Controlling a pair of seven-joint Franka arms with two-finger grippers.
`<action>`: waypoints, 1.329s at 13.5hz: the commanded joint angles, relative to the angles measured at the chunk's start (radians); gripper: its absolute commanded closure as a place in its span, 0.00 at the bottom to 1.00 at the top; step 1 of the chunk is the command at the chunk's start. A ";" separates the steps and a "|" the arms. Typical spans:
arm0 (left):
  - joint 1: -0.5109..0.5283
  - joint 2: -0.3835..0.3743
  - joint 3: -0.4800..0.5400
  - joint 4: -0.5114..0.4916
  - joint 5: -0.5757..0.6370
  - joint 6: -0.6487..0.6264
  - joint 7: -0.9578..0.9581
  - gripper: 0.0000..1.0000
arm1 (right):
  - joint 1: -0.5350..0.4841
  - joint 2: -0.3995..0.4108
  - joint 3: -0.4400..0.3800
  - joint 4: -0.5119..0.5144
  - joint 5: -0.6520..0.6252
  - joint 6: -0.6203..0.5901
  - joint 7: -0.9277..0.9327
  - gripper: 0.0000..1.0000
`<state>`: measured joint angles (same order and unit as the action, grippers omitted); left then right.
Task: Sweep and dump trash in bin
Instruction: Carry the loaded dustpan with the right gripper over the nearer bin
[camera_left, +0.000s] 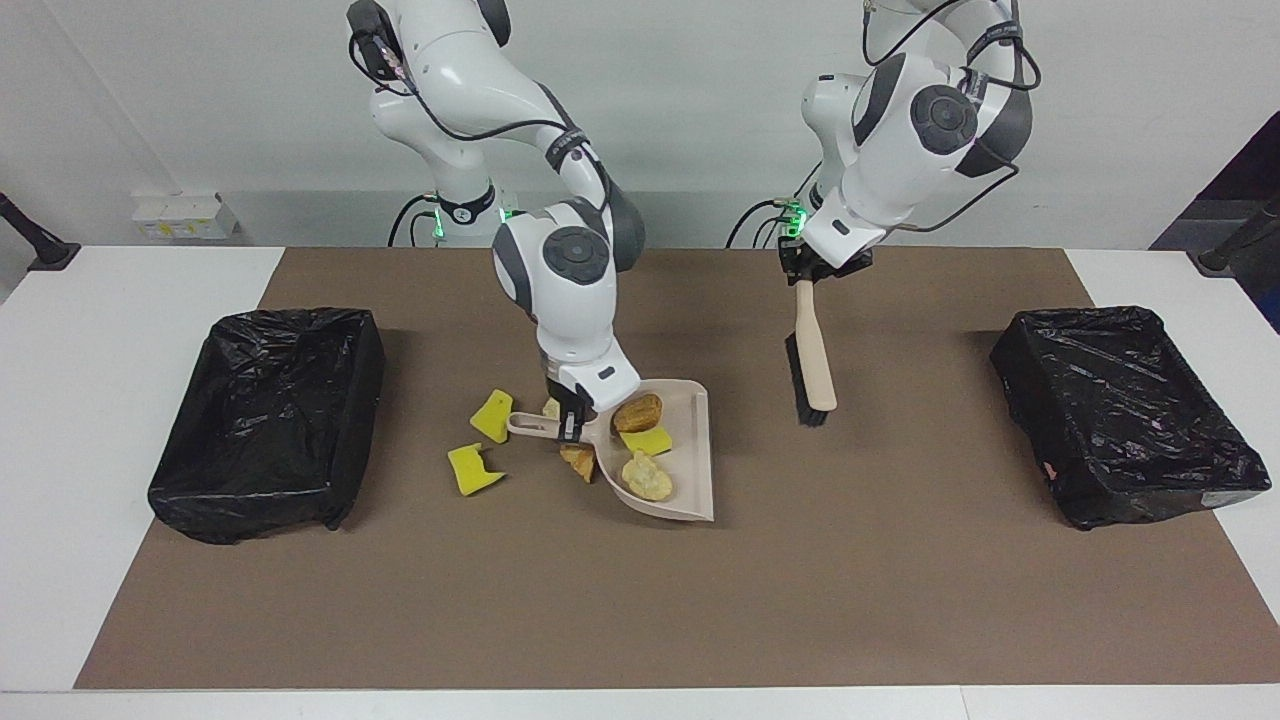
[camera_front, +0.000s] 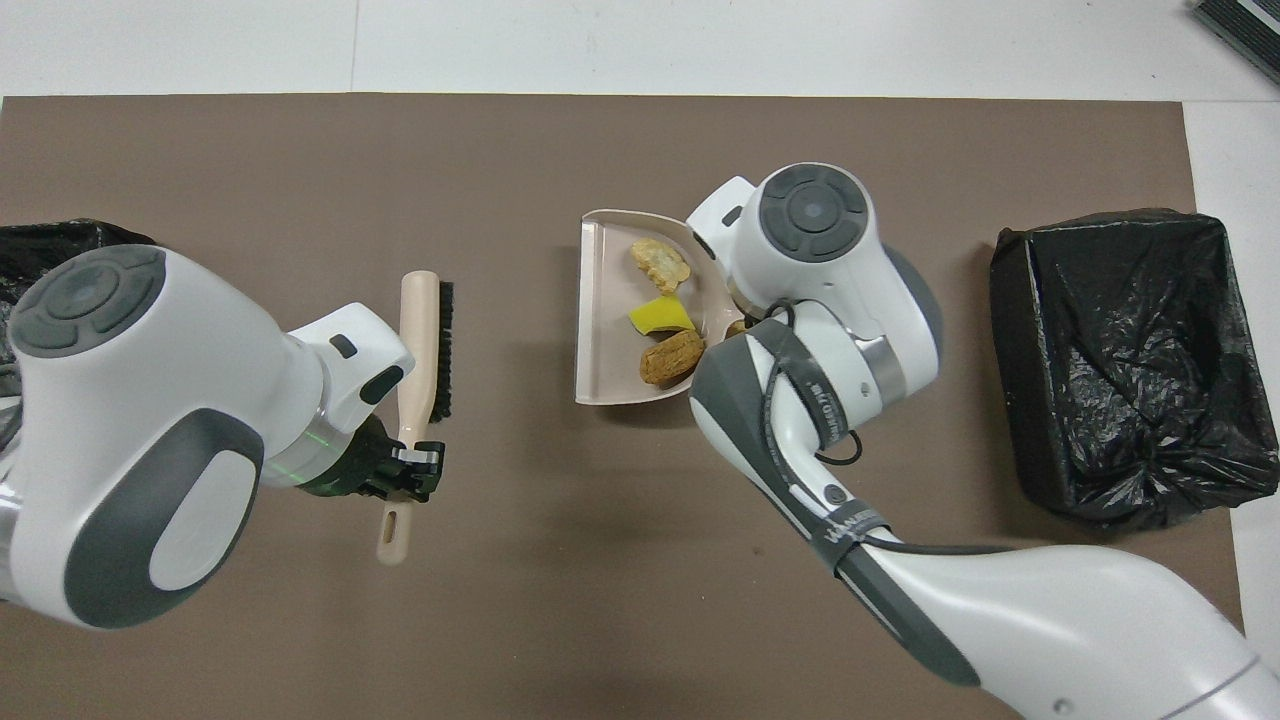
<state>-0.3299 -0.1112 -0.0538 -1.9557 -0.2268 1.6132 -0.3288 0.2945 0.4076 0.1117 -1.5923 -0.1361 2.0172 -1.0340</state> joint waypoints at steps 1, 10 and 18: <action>-0.021 -0.085 -0.020 -0.115 0.012 0.011 -0.114 1.00 | -0.086 -0.172 0.014 -0.136 0.044 -0.040 -0.077 1.00; -0.362 -0.142 -0.021 -0.398 0.010 0.318 -0.287 1.00 | -0.477 -0.348 0.014 -0.146 0.107 -0.218 -0.495 1.00; -0.502 -0.134 -0.021 -0.546 0.010 0.536 -0.429 1.00 | -0.739 -0.363 0.003 -0.155 -0.043 -0.160 -0.724 1.00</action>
<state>-0.7916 -0.2306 -0.0924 -2.4648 -0.2268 2.0980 -0.7182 -0.4348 0.0731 0.1012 -1.7085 -0.1069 1.8302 -1.7569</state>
